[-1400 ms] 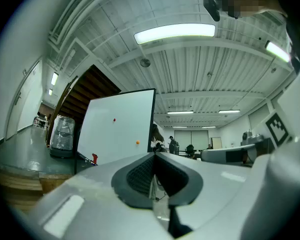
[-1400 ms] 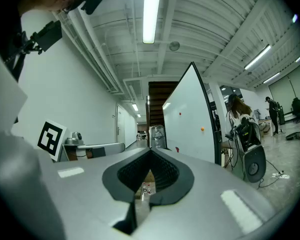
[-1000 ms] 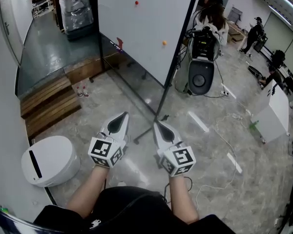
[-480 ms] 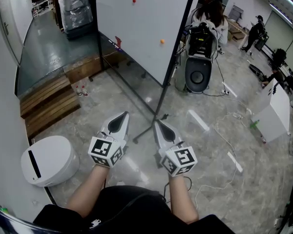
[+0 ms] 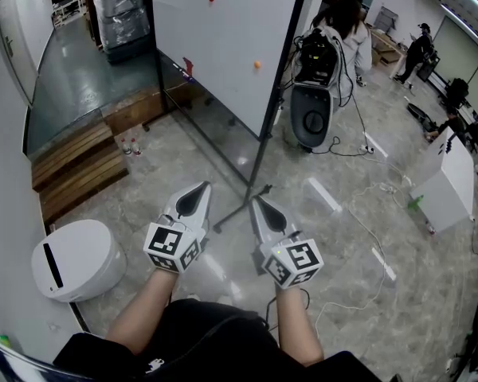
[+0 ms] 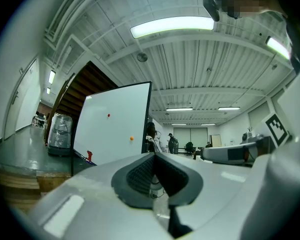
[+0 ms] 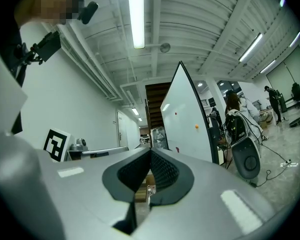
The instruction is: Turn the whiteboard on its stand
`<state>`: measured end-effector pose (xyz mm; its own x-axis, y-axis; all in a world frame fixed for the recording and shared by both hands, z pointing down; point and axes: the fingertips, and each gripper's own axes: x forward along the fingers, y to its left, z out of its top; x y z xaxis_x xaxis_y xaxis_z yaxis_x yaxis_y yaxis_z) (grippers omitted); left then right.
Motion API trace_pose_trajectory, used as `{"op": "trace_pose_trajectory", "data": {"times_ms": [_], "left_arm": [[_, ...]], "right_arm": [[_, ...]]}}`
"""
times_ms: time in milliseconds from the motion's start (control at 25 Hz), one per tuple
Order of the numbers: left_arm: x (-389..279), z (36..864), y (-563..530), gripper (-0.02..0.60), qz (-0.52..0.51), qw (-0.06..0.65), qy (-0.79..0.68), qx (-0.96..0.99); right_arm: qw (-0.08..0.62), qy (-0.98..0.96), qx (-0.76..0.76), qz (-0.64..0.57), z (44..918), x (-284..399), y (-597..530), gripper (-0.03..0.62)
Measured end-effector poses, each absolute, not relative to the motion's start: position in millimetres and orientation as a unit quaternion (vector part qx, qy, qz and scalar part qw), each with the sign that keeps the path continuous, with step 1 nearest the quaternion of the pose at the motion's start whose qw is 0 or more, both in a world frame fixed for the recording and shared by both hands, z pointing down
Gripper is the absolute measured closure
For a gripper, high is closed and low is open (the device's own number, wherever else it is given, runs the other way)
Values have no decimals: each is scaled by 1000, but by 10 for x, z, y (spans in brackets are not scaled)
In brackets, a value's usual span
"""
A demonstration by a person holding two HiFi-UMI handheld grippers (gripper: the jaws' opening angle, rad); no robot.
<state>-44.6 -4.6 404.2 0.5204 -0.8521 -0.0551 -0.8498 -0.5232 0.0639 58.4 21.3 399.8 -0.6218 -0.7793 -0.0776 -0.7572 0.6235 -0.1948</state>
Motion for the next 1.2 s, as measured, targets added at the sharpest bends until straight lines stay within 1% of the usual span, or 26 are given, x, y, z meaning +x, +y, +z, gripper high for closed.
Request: {"op": "trace_pose_trajectory", "data": {"times_ms": [560,1200], "left_arm": [[-202,4216,49,580,-33,26,-502,864],[-335,4275,-284,580,-18,31,-498,866]], "right_arm": [[71,906,-408,-90,4186,865,285,586],[64,908,-403,-100,4239,689,-45,586]]}}
